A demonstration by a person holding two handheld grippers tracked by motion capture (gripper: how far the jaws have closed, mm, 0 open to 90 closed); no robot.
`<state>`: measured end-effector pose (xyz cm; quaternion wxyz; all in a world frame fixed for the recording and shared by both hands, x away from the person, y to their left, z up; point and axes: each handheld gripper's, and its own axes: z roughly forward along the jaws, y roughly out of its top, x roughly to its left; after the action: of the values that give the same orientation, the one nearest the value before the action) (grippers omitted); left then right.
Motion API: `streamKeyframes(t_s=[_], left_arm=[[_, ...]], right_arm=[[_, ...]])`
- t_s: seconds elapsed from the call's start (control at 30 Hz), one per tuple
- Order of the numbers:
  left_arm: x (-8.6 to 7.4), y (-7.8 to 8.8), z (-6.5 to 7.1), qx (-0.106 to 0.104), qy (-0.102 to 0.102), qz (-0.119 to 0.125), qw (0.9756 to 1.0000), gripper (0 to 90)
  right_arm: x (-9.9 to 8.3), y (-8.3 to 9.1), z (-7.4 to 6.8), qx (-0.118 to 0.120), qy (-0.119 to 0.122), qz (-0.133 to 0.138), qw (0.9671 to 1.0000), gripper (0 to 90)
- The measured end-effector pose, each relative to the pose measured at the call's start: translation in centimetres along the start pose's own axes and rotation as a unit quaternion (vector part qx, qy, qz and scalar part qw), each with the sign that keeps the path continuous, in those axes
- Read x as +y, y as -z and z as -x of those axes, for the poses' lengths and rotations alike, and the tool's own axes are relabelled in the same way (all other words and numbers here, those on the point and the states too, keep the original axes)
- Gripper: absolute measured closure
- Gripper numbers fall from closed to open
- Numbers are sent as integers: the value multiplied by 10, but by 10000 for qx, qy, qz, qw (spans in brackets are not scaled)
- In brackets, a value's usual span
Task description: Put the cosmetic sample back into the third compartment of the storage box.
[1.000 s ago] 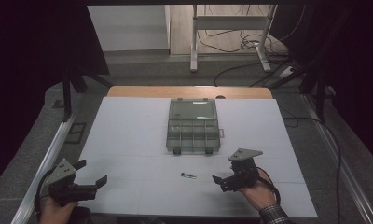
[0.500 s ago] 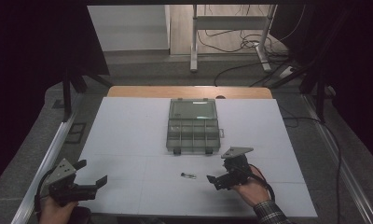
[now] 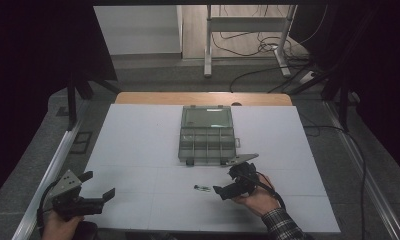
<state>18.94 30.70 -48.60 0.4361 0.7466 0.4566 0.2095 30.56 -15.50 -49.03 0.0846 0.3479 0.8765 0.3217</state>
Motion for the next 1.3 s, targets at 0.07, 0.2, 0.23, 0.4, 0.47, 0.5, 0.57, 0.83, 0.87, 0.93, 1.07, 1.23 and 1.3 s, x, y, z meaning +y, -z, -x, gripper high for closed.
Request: streamKeyframes(t_s=[0.07, 0.2, 0.23, 0.4, 0.47, 0.5, 0.57, 0.83, 0.87, 0.93, 1.07, 1.23, 1.3], left_arm=[[0, 0, 0, -4, 0, -1, 10000, 0], [0, 0, 0, -6, -5, -3, 10000, 0], [0, 0, 0, -7, -4, -2, 10000, 0], [0, 0, 0, -18, -11, -7, 10000, 0], [0, 0, 0, -21, -12, -11, 10000, 0], [0, 0, 0, -22, -12, -12, 10000, 0], [0, -1, 0, -23, -13, -13, 10000, 0], [0, -1, 0, -36, -15, -14, 10000, 0], [0, -1, 0, -39, -15, -14, 10000, 0], [0, -1, 0, -42, -18, -15, 10000, 0], [0, 0, 0, -58, -16, -6, 10000, 0], [0, 0, 0, -65, -13, -2, 10000, 0], [0, 0, 0, -67, -18, -5, 10000, 0]], right_arm=[[2, -2, -1, 15, -11, -70, 10000, 1], [5, -6, -3, 48, 15, -110, 9999, 36], [6, -7, -4, 60, 24, -118, 9999, 46], [10, -12, -6, 130, 101, -160, 9997, 143], [12, -13, -7, 169, 88, -165, 9997, 184], [13, -13, -7, 205, 105, -176, 9996, 196], [13, -14, -7, 241, 162, -199, 9994, 213], [20, -25, -15, 277, 417, -338, 9982, 374], [21, -26, -16, 279, 443, -360, 9980, 389], [22, -28, -19, 287, 525, -356, 9976, 452], [23, -31, -22, 355, 611, -370, 9968, 526], [25, -39, -26, 541, 770, -502, 9943, 635], [25, -42, -27, 568, 820, -567, 9934, 658]])
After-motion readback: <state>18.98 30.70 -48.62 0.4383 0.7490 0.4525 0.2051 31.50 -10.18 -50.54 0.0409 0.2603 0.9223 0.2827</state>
